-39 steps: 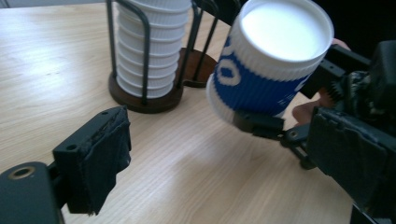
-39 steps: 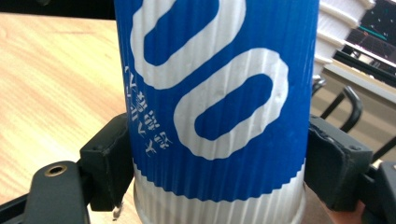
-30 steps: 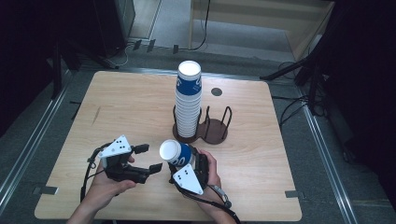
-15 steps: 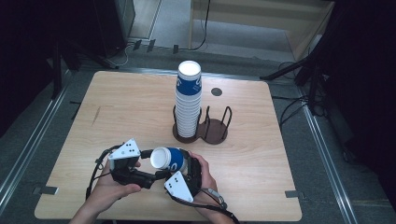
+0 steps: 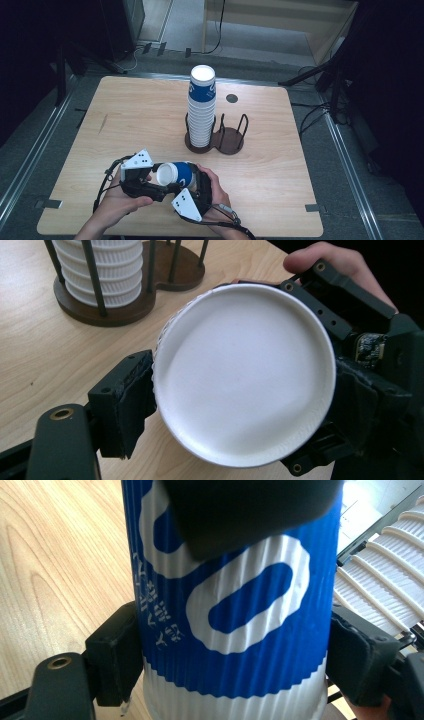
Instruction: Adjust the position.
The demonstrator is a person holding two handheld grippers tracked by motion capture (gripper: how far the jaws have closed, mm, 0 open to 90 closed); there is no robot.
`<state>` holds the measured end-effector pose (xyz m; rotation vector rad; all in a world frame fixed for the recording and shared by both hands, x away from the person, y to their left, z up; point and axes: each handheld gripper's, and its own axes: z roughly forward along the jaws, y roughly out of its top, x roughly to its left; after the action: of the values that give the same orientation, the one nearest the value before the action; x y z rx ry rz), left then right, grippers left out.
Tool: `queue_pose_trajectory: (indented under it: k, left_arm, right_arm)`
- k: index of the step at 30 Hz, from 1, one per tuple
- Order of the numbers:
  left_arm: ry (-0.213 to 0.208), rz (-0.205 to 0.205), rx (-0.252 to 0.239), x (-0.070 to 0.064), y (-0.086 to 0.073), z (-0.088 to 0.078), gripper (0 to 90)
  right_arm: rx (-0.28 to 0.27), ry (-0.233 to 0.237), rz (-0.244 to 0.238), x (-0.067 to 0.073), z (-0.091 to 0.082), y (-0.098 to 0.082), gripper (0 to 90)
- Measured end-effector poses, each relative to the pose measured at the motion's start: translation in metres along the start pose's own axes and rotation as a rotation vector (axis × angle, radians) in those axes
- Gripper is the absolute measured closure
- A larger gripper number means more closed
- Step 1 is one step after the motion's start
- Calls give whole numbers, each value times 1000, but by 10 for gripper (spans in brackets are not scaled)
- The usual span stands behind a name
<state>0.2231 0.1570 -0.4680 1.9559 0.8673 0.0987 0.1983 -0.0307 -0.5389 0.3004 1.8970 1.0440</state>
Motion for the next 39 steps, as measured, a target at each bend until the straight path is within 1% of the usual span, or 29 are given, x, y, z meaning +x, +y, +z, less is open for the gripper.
queue_pose_trajectory:
  k: [1,2,5,6,10,14,19,20,21,22,24,25,28,32,35,39]
  left_arm:
    - [2,0,4,0,0,0,188]
    - [1,-2,9,1,-1,1,194]
    - [10,0,14,1,-1,1,211]
    - [4,-10,16,1,-1,2,212]
    - [4,-16,19,3,-1,2,231]
    - [-4,-35,15,6,-2,2,244]
    - [-2,-37,22,6,-3,2,255]
    - [-1,-47,25,8,-2,1,260]
    - [-1,-47,25,8,-2,1,262]
    - [-5,-58,22,8,-2,1,264]
    - [-11,-63,23,9,-3,0,264]
    - [-11,-64,20,9,-3,0,266]
    - [-15,-67,10,9,-3,0,269]
    - [-7,-65,7,10,-3,-1,272]
    - [0,-72,-14,13,-3,-3,274]
    - [21,-80,-40,17,-3,-7,275]
  right_arm:
    - [0,0,0,0,0,0,195]
    - [-2,-1,-11,1,0,0,195]
    - [-4,-1,-12,2,0,1,195]
    - [-5,1,-13,2,-1,1,195]
    - [-7,1,-10,2,-1,1,195]
    - [-4,4,-11,2,-1,1,194]
    - [2,4,-13,4,0,0,185]
    - [4,-3,-18,4,1,0,177]
    - [4,-3,-18,4,1,0,177]
    - [8,2,-9,4,1,0,170]
    - [7,7,-4,4,0,0,167]
    - [6,17,7,3,0,0,164]
    - [10,17,20,2,0,0,155]
    - [20,18,26,1,-1,1,124]
    - [19,28,50,-1,-3,3,55]
    - [22,29,60,-3,-4,4,30]
